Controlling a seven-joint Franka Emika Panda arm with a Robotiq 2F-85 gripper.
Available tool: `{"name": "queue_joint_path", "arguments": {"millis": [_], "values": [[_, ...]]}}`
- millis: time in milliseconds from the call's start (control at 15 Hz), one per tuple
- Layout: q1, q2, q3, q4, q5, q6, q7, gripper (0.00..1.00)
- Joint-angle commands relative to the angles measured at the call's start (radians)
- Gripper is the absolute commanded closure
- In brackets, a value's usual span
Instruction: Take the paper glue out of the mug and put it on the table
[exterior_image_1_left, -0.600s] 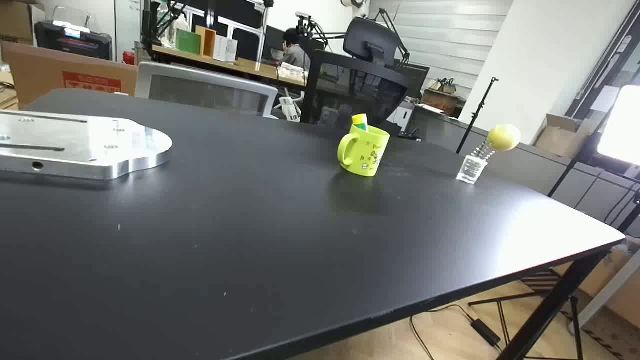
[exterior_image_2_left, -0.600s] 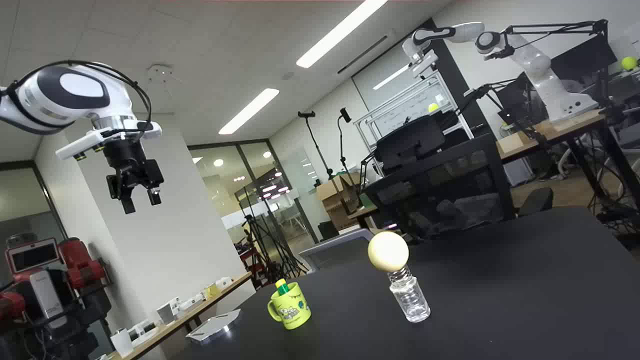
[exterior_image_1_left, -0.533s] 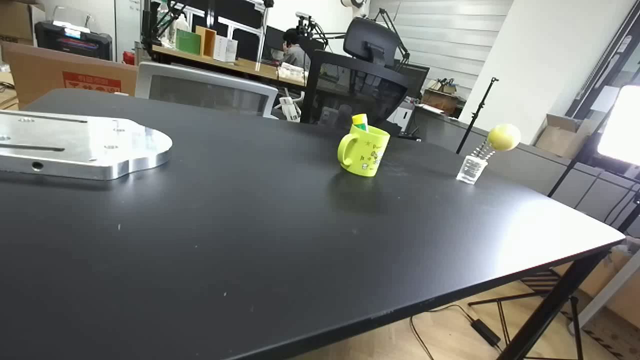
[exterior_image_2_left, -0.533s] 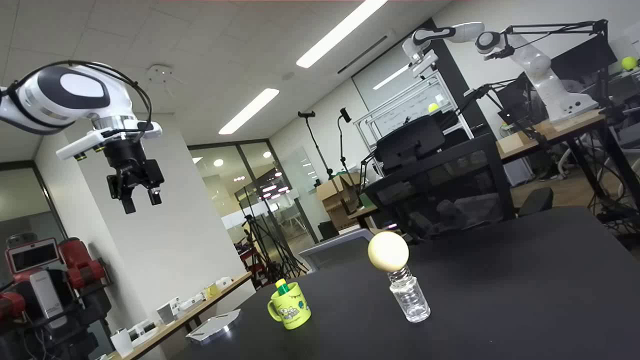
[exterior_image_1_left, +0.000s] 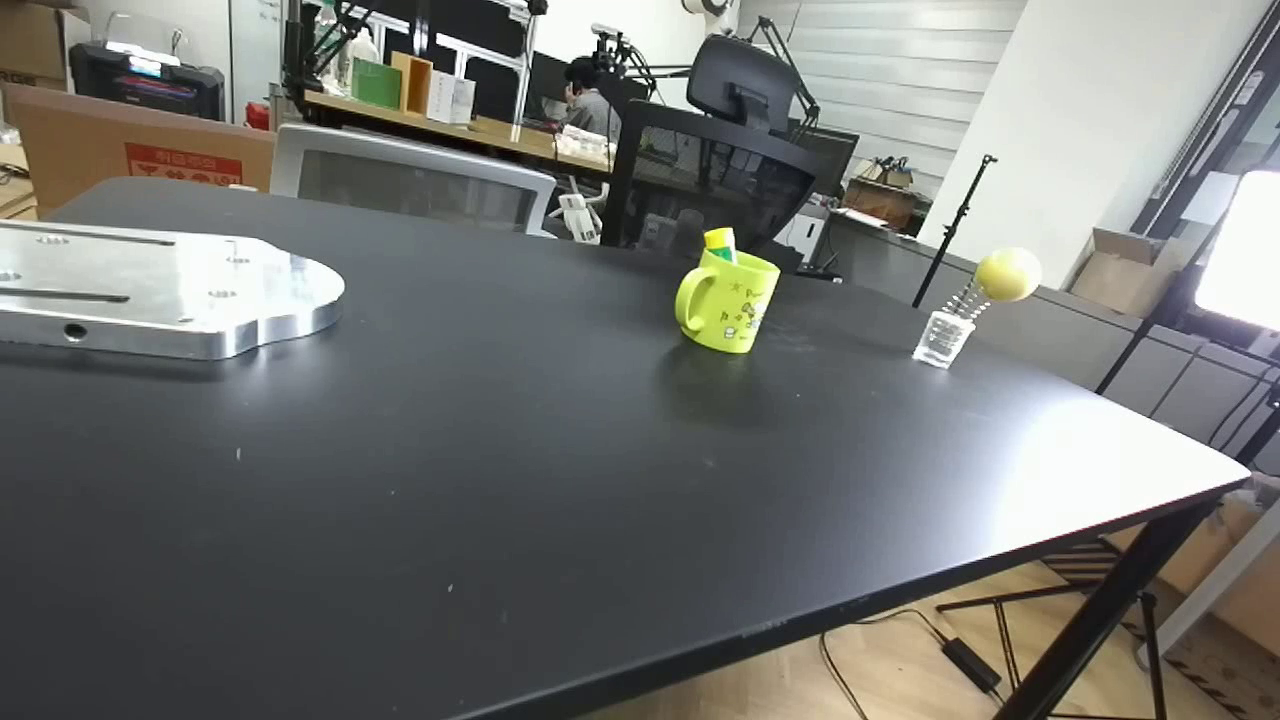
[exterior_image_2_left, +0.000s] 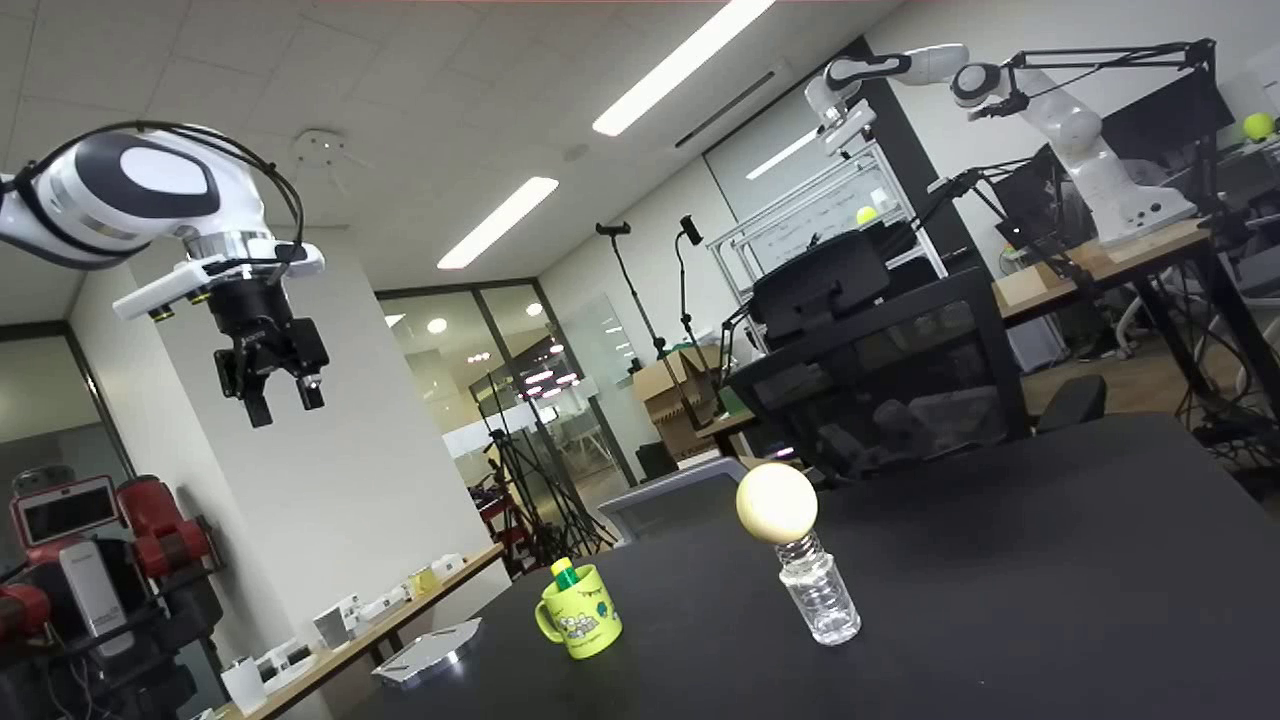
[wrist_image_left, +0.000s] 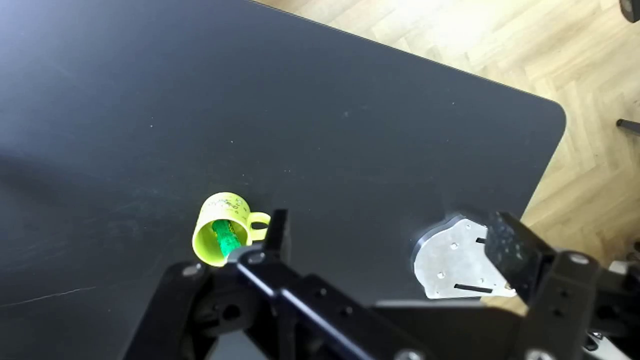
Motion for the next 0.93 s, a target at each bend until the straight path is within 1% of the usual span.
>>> {"name": "queue_joint_path", "arguments": {"millis": [0,267,400,733,867], "values": [[-0.011,0.037,0.012,0.033,-0.071,-0.051,-0.088,0.00],[-0.024,0.143,0.003,0.103,-0.227,-0.129,-0.256,0.00],[-0.036,0.229,-0.003,0.163,-0.310,-0.148,-0.349,0.00],[-0.050,0.464,0.012,0.350,-0.481,-0.142,-0.573,0.00],[-0.044,0.560,0.024,0.442,-0.534,-0.142,-0.621,0.00]]}}
